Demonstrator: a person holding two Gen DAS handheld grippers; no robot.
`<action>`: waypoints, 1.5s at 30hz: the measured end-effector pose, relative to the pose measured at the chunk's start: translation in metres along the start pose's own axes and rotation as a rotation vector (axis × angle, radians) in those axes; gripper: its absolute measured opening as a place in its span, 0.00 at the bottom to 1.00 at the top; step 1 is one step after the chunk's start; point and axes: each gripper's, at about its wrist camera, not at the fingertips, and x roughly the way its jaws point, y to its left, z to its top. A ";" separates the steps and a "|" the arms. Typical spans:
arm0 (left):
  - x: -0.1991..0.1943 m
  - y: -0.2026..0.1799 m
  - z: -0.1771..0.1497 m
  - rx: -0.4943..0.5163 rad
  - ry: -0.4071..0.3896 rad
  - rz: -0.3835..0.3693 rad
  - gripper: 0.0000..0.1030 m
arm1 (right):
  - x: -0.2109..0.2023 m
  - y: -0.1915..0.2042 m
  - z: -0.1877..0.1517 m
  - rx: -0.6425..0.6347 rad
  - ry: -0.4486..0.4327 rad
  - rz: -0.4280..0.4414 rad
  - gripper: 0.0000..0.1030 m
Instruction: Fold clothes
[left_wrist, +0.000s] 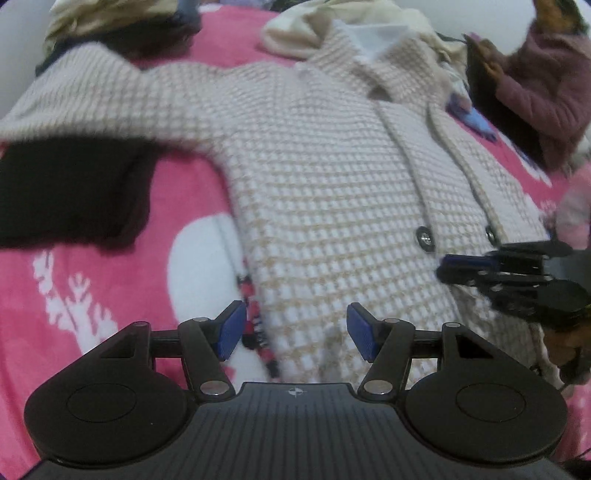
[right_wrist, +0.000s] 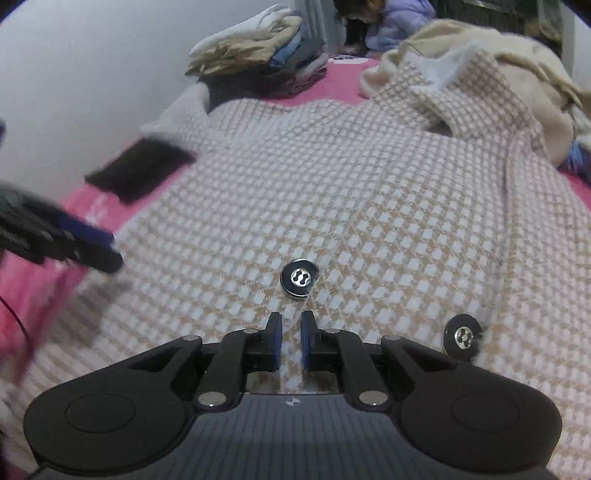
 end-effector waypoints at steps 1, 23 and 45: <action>0.000 0.002 0.000 -0.001 0.006 -0.014 0.59 | -0.008 -0.004 0.003 0.015 -0.012 0.002 0.11; 0.009 0.012 -0.002 0.062 0.024 -0.007 0.59 | -0.044 0.027 -0.057 -0.277 0.200 0.168 0.23; -0.037 0.312 0.109 -0.969 -0.507 0.314 0.66 | 0.104 0.088 0.191 -0.112 -0.045 0.291 0.33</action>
